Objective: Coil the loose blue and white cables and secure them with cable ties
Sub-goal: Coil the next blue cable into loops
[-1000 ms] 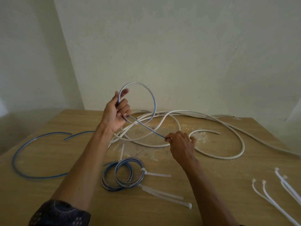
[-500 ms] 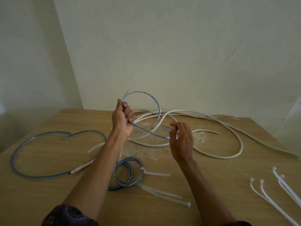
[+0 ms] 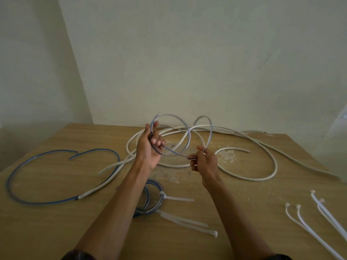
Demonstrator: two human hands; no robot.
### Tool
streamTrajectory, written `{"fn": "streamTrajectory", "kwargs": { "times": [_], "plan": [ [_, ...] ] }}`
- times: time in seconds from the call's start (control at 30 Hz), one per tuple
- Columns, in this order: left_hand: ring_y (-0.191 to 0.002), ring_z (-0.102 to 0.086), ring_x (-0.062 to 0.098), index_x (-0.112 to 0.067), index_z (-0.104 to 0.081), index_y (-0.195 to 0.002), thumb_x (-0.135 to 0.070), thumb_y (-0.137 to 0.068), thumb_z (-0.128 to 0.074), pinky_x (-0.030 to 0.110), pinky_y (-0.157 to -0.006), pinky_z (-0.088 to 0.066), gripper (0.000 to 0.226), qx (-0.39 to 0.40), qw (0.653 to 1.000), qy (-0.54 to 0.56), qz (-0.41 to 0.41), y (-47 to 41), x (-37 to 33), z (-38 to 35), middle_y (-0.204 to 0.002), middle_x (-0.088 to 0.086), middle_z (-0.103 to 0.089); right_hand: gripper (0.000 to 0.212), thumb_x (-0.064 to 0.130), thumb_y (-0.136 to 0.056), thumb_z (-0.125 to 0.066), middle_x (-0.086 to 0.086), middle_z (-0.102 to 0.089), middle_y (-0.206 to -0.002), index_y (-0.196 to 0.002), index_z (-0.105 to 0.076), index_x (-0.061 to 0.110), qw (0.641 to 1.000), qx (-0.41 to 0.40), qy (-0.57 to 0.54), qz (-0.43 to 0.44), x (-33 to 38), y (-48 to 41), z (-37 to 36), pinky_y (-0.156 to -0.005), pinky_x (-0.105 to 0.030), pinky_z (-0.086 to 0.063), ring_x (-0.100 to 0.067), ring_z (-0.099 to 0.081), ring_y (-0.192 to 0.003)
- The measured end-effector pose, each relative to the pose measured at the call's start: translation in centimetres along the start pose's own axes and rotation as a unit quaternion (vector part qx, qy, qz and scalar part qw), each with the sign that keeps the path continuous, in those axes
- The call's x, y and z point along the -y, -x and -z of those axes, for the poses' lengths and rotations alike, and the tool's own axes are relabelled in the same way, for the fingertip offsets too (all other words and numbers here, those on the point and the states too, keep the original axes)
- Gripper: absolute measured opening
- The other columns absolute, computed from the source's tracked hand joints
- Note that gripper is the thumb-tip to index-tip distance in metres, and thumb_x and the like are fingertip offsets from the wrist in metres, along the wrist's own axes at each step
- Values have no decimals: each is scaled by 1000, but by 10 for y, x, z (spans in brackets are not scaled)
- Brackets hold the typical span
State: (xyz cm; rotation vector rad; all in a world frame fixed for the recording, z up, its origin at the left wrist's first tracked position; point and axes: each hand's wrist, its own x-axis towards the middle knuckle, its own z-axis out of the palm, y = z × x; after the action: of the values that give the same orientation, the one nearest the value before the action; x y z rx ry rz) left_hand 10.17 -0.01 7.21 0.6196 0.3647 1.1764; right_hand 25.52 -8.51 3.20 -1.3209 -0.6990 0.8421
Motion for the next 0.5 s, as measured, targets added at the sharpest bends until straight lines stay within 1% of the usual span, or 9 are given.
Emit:
{"fn": "streamTrajectory", "kwargs": {
  "times": [0.03, 0.07, 0.13, 0.17, 0.2, 0.27, 0.3, 0.4, 0.5],
  "plan": [
    [-46, -39, 8, -16, -67, -98, -34, -109, -36, 23, -54, -37, 37, -2, 1000, -5, -6, -2, -2, 1, -49, -7, -40, 31, 5, -105, -38, -12, -69, -79, -135, -48, 3, 1000, 1, 25, 14, -1, 3, -2, -48, -26, -45, -13, -56, -54],
    [-49, -44, 9, -16, -67, -98, -32, -109, -37, 23, -57, -40, 36, -6, 1000, 0, -11, -4, -5, 2, -52, -6, -46, 35, 4, -105, -36, -11, -66, -77, -138, -46, 6, 998, 1, 49, 30, -2, 4, -2, -49, -27, -44, -13, -54, -55],
    [-56, -54, 12, -17, -62, -88, -28, -109, -38, 26, -65, -46, 34, -5, 999, 34, -13, -9, -14, 7, -63, -3, -59, 38, 3, -103, -35, -8, -62, -73, -140, -46, 7, 994, -14, 85, 68, -3, 2, -2, -50, -28, -43, -13, -53, -56],
    [-57, -53, 12, -17, -59, -84, -26, -108, -37, 27, -66, -47, 33, 0, 999, 44, -12, -11, -20, 11, -64, -3, -59, 38, 3, -103, -35, -7, -62, -73, -139, -46, 6, 992, -24, 96, 83, -3, 1, -1, -50, -28, -44, -13, -53, -57],
    [-53, -48, 11, -18, -57, -83, -24, -107, -37, 27, -63, -45, 32, 7, 999, 41, -8, -12, -25, 14, -59, -5, -54, 38, 3, -103, -35, -6, -63, -73, -139, -47, 6, 990, -31, 100, 92, -3, 0, 1, -51, -28, -44, -12, -54, -57],
    [-45, -34, 9, -16, -60, -89, -22, -106, -35, 23, -54, -39, 30, 28, 999, 29, 4, -12, -30, 18, -48, -8, -38, 37, 3, -102, -35, -7, -66, -75, -137, -47, 7, 989, -41, 100, 100, -3, -2, 3, -53, -27, -45, -12, -56, -58],
    [-43, -31, 8, -16, -61, -92, -22, -106, -35, 22, -52, -37, 30, 34, 999, 26, 7, -12, -31, 19, -46, -8, -34, 37, 3, -102, -35, -7, -67, -77, -136, -47, 8, 989, -47, 98, 101, -4, -2, 3, -53, -27, -45, -12, -56, -59],
    [-44, -35, 8, -18, -52, -79, -16, -99, -40, 22, -52, -41, 23, 38, 998, 47, 2, -13, -34, 22, -51, -7, -40, 31, 4, -103, -33, -10, -67, -80, -131, -47, 7, 991, -76, 64, 91, -8, -7, 7, -48, -24, -43, -14, -56, -55],
    [-41, -26, 7, -18, -51, -77, -27, -107, -34, 20, -45, -33, 36, 33, 998, 47, 21, -14, -37, 25, -49, -8, -32, 24, 6, -107, -30, -14, -67, -83, -125, -46, 7, 996, -75, 19, 42, -8, -14, 13, -43, -23, -39, -14, -52, -49]
  ]
}}
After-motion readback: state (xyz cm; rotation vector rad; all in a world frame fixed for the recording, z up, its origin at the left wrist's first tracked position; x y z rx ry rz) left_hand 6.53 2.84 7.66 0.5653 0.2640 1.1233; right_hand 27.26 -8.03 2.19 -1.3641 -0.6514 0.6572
